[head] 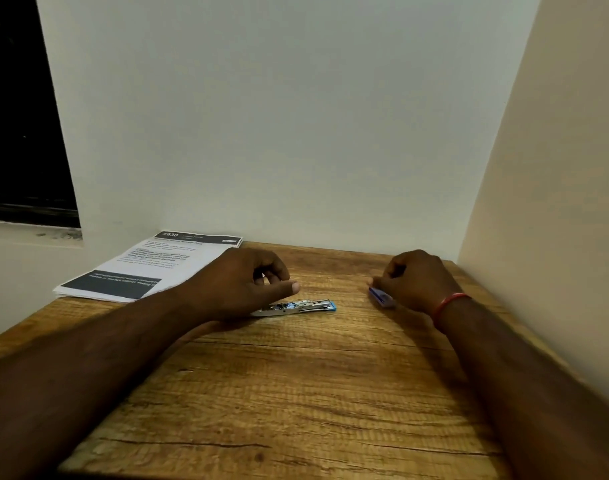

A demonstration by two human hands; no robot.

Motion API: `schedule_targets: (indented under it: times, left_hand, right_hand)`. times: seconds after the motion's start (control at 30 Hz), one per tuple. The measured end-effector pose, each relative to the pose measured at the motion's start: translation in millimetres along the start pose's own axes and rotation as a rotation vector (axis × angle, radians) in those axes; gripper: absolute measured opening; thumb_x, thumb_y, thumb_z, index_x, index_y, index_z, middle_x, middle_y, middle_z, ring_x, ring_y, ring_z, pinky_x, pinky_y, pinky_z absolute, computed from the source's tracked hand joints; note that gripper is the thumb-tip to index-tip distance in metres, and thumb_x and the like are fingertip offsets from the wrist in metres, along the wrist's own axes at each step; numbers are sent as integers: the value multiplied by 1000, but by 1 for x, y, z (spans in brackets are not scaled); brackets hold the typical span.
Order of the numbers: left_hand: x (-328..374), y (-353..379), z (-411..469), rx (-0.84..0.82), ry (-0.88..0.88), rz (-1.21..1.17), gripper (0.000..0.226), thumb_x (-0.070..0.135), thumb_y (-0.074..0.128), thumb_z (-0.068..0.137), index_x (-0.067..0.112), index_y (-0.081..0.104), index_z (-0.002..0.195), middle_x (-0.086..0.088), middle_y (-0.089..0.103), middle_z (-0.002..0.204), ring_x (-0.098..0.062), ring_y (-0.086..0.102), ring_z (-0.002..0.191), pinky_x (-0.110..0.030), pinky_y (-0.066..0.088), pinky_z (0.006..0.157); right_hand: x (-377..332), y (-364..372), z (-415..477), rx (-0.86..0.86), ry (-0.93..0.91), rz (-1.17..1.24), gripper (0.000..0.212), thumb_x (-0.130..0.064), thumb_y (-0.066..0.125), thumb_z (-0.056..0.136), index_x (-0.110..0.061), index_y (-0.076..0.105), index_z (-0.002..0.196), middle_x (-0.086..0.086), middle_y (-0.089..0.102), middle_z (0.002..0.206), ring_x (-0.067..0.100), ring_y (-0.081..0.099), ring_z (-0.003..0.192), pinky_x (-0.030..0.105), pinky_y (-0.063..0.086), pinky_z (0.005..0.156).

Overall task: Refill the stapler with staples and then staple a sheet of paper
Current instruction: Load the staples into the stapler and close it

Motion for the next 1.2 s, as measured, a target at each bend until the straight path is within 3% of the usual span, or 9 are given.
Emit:
schedule_targets:
  times: [0.17,0.27,0.37,0.47,0.6,0.73,0.93,1.07,1.2]
  left_hand:
    - [-5,-3,-2,-114,-40,76,48,73,94,74,41,78,105,20,79,102,-1,69,91,-22,57,82]
    - [-10,-4,-2,-143,-23,110,49,67,99,69,43,78,105,23,80,102,-2,69,90,-27,62,85]
    - [-8,-4,-2,-124,-7,79,39,52,103,74,39,80,102,26,81,97,-2,73,87,-20,60,78]
    - [-5,-3,-2,-124,9,62,34,45,103,76,38,82,101,25,81,95,0,74,85,-17,60,75]
    - [-4,-7,-3,-229,-8,153,33,57,98,79,42,82,103,28,79,98,7,68,84,-18,56,74]
    - [-1,-18,-4,-279,-3,258,29,65,93,81,45,85,102,20,76,106,-1,67,98,-29,57,83]
    - [-4,-23,-4,-286,34,264,21,59,93,84,46,86,99,16,71,100,-2,67,92,-30,55,80]
    - [-4,-18,-5,-268,50,287,12,51,87,92,42,84,100,18,78,95,3,71,88,-24,57,75]
    - [2,-17,-6,-185,92,241,5,44,82,97,40,81,99,19,80,91,1,72,86,-24,56,76]
  right_hand:
    - [-13,-11,-6,144,-80,270,21,-41,83,94,-23,80,84,-8,78,87,11,72,90,32,55,81]
    - [-40,6,-21,-46,-264,297,15,-41,88,89,-29,82,95,-13,80,95,7,72,93,28,57,80]
    - [-57,30,-37,-252,-378,158,29,-45,90,86,-35,82,112,-20,77,107,0,66,104,23,52,79]
    - [-61,40,-40,-301,-395,111,32,-44,87,89,-36,81,120,-22,75,108,-1,64,105,20,49,77]
    - [-62,42,-43,-322,-377,93,27,-43,83,93,-38,81,120,-21,72,108,4,67,100,22,53,77]
    - [-67,44,-46,-323,-395,57,11,-40,80,97,-35,82,107,-20,64,103,5,61,94,24,47,74]
    - [-67,45,-47,-312,-399,40,6,-30,77,101,-31,72,105,-16,64,105,3,58,92,21,42,71]
    - [-61,40,-40,-280,-385,151,8,-29,76,101,-33,70,104,-12,71,101,5,64,92,25,46,75]
    - [-59,39,-36,-262,-294,440,6,-20,77,101,-25,76,104,-2,75,86,7,65,73,32,56,73]
Point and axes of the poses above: each hand's wrist, its own z-axis towards the middle knuckle, its own y-axis out of the palm, x = y × z, the point moved 4 cm from there along z, towards the middle knuckle
